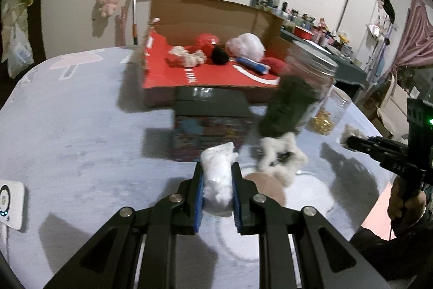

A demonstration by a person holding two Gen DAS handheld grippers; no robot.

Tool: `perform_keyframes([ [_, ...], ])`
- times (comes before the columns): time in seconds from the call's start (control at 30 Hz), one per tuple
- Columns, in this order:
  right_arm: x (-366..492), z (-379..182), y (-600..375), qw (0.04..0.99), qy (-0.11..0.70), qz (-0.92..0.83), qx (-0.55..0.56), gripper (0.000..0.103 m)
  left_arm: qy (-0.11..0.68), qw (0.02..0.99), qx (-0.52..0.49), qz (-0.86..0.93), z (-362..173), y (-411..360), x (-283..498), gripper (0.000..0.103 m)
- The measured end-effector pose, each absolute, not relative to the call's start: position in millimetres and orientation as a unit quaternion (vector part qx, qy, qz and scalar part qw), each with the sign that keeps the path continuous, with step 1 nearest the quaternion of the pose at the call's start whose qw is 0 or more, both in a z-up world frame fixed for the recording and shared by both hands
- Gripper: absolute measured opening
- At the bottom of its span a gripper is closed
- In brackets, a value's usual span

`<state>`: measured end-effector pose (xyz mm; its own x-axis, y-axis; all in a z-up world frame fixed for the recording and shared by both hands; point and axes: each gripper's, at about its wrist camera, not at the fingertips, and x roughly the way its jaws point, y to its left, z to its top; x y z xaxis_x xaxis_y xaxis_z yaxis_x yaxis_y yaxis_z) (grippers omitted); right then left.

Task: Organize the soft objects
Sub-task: 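Lift the white cotton piece and white cloth toward the cardboard box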

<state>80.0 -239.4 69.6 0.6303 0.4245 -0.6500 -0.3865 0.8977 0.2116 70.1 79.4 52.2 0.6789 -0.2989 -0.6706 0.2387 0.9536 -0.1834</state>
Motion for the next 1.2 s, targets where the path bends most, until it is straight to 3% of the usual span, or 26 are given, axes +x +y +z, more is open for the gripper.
perform_keyframes([
  [0.5,100.4,66.2,-286.4,0.903,0.375,0.204,0.047,0.02,0.379,0.916,-0.041,-0.129,40.9,127.6,99.7,0.018],
  [1.2,152.3,81.0,-297.1,0.903,0.365,0.225,-0.026,0.02,0.373,0.91,0.016,-0.178,51.3,125.7,148.6,0.018],
])
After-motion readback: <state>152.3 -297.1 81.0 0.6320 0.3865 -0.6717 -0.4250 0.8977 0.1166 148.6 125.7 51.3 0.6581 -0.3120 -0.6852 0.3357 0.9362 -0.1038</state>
